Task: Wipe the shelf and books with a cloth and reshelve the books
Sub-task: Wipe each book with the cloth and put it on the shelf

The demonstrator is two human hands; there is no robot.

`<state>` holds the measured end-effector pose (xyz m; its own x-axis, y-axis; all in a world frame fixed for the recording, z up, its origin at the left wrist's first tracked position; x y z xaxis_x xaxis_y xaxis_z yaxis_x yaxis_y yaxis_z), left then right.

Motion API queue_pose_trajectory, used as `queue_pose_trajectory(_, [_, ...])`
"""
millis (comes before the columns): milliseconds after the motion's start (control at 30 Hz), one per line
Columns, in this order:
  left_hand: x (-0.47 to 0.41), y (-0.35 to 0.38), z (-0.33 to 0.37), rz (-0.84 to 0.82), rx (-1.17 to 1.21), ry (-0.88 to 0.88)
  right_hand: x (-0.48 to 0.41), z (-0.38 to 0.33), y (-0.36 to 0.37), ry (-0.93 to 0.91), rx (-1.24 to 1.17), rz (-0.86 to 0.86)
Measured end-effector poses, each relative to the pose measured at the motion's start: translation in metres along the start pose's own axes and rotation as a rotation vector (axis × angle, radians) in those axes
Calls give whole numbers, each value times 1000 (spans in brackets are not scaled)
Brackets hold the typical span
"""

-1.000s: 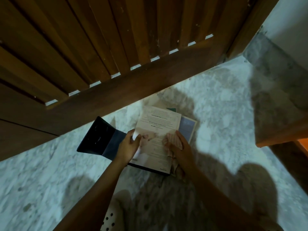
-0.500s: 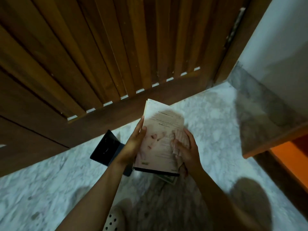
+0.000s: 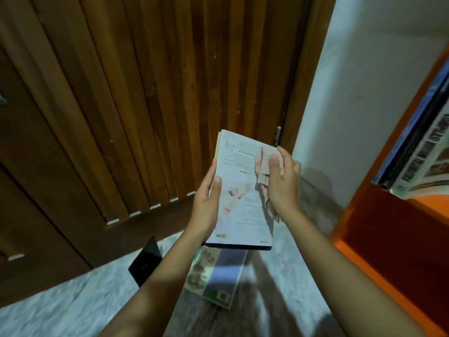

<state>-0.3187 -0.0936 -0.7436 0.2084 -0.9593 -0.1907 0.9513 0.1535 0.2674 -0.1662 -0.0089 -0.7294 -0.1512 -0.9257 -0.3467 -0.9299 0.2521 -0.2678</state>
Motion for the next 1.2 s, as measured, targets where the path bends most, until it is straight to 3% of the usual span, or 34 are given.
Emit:
queue_pose_trajectory(133, [14,32,24,-38,-98,77,3,-71,3,-283,32,-2])
queue_pose_trajectory(267, [24,43,43,-28,-142,168,5,-110,-3,-640,265,35])
queue_pose_trajectory(333, [27,39,46,-44,-23,128,-7,-97,-18,-562,307,100])
queue_pose_trajectory(433, [31,35,52,-30,66,119,-25,-60,-43,-166,282,236])
queue_pose_trajectory(500, [30,38,53,-26,62,114,-24,-51,-46,-56,267,249])
queue_pose_trajectory(567, [26,47,53,-41,36,110,-11,-67,-35,-162,210,183])
queue_pose_trajectory(700, [21,52,53,31,-32,203,21,-99,-12,-577,280,40])
queue_pose_trajectory(767, [21,49,53,31,29,180,14,-87,-22,-550,306,73])
queue_pose_trajectory(900, [22,43,54,42,91,176,-12,-35,-48,-91,354,193])
queue_pose_trajectory(933, [21,44,53,47,93,172,-9,-33,-47,-57,355,198])
queue_pose_trajectory(1000, [18,49,51,42,96,167,8,-45,-33,-145,323,163])
queue_pose_trajectory(1133, [11,42,48,110,133,166,54,-74,-2,-593,320,-84])
queue_pose_trajectory(1200, [8,30,48,125,219,148,46,-57,-9,-532,337,-64])
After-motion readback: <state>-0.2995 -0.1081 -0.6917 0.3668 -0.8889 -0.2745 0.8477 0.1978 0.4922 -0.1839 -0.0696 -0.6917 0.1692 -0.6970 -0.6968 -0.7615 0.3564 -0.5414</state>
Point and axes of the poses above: each hand's wrist, its own x-axis away from the middle knuckle, its own y-axis out of the palm, z = x × y, the point moved 3 cm from there along -x, towards the middle knuckle, and after that the axes turned 3 degrees about x, right-handed, at the moved point
